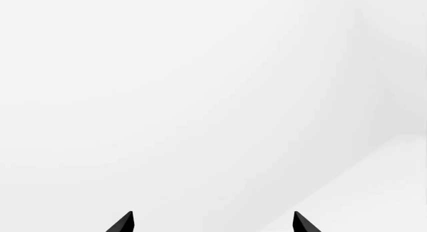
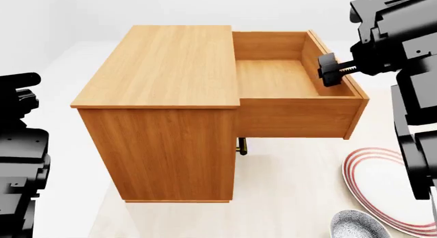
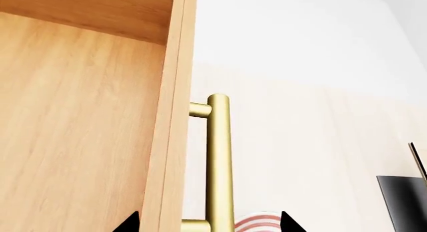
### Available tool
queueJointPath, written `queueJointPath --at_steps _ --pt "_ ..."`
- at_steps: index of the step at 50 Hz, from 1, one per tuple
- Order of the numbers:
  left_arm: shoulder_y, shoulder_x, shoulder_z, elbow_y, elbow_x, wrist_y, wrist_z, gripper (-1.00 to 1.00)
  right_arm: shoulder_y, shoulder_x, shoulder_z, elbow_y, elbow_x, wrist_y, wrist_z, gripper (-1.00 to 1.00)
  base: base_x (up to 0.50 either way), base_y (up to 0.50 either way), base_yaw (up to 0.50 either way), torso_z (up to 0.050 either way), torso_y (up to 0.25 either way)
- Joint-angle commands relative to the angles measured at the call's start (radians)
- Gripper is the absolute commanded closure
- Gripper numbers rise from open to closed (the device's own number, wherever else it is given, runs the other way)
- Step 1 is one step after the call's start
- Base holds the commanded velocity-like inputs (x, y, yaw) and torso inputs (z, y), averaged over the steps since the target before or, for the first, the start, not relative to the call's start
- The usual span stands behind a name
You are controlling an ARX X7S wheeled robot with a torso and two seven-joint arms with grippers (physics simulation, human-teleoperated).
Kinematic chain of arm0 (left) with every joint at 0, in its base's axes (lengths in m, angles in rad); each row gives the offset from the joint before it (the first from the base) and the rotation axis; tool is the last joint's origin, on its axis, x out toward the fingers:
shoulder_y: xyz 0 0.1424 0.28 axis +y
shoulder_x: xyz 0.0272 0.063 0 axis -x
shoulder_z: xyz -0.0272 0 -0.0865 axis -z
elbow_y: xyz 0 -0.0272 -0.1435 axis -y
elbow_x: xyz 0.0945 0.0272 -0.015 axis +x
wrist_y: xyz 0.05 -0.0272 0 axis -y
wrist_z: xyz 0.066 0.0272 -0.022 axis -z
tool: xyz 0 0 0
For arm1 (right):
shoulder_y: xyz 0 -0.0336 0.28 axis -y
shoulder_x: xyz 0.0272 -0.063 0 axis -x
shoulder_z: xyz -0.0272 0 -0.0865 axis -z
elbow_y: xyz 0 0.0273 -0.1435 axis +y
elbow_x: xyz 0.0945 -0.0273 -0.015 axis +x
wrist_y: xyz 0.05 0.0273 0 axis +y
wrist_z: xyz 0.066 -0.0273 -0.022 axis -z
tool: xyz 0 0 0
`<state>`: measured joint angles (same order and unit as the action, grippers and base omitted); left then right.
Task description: Open the top drawer of the cabinet and put the bowl in it.
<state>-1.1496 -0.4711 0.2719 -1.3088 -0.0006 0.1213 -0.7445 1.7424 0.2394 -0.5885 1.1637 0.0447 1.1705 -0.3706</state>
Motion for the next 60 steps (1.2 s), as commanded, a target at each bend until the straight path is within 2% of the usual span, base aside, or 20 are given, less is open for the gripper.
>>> queueJointPath --at_steps 1,9,14,22,36,40,43,45,48,49,52,53,56,60 --pt "-0.003 -0.001 -0.003 0.000 -0.001 0.001 0.004 -1.00 -0.004 0.035 -0.137 0.042 -0.122 -0.029 0.040 -1.00 0.00 0.00 0.00 0.000 0.000" --pt "0.000 -0.004 -0.010 0.000 -0.001 0.003 0.006 -1.00 0.002 0.015 -0.164 0.113 -0.145 -0.083 0.075 -1.00 0.00 0.00 0.00 0.000 0.000" --pt "0.002 -0.004 -0.012 0.000 0.000 0.003 0.006 -1.00 0.039 0.037 -0.091 0.075 -0.098 -0.079 0.106 -1.00 0.00 0.00 0.00 0.000 0.000" --pt "0.003 -0.006 -0.014 0.000 0.000 0.001 0.005 -1.00 0.048 0.169 0.115 -0.303 0.022 0.139 0.079 -1.00 0.00 0.00 0.00 0.000 0.000" --pt "-0.002 -0.004 -0.013 0.000 0.001 0.001 0.006 -1.00 -0.013 0.300 0.353 -0.641 0.071 0.328 0.127 -1.00 0.00 0.00 0.00 0.000 0.000" --pt "-0.003 -0.004 -0.012 0.000 0.001 0.001 0.007 -1.00 -0.076 0.330 0.431 -0.776 0.072 0.364 0.153 -1.00 0.00 0.00 0.00 0.000 0.000" --pt "-0.004 -0.003 -0.012 0.000 0.001 0.000 0.006 -1.00 -0.225 0.357 0.544 -1.050 0.055 0.326 0.203 -1.00 0.00 0.00 0.00 0.000 0.000" --pt "-0.005 -0.003 -0.012 0.000 0.001 -0.001 0.007 -1.00 -0.288 0.374 0.570 -1.155 0.034 0.309 0.233 -1.00 0.00 0.00 0.00 0.000 0.000" --pt "-0.007 -0.002 -0.012 0.000 0.000 -0.001 0.008 -1.00 -0.343 0.401 0.648 -1.258 0.074 0.395 0.189 -1.00 0.00 0.00 0.00 0.000 0.000" --pt "-0.007 -0.002 -0.013 0.000 0.000 0.000 0.008 -1.00 -0.355 0.425 0.670 -1.245 0.152 0.400 0.217 -1.00 0.00 0.00 0.00 0.000 0.000" --pt "-0.008 -0.003 -0.015 0.000 -0.001 0.000 0.009 -1.00 -0.415 0.604 0.679 -1.191 0.602 0.400 0.649 -1.00 0.00 0.00 0.00 0.000 0.000" --pt "-0.007 -0.004 -0.016 0.000 -0.001 0.000 0.008 -1.00 -0.443 0.645 0.675 -1.183 0.752 0.399 0.741 -1.00 0.00 0.00 0.00 0.000 0.000" --pt "-0.007 -0.006 -0.020 0.000 -0.002 0.000 0.008 -1.00 -0.553 0.729 0.727 -1.202 1.192 0.395 0.874 -1.00 0.00 0.00 0.00 0.000 0.000" --pt "-0.005 -0.008 -0.024 0.000 -0.002 0.001 0.008 -1.00 -0.742 0.779 0.882 -1.230 1.405 0.390 0.981 -1.00 0.00 0.00 0.00 0.000 0.000"
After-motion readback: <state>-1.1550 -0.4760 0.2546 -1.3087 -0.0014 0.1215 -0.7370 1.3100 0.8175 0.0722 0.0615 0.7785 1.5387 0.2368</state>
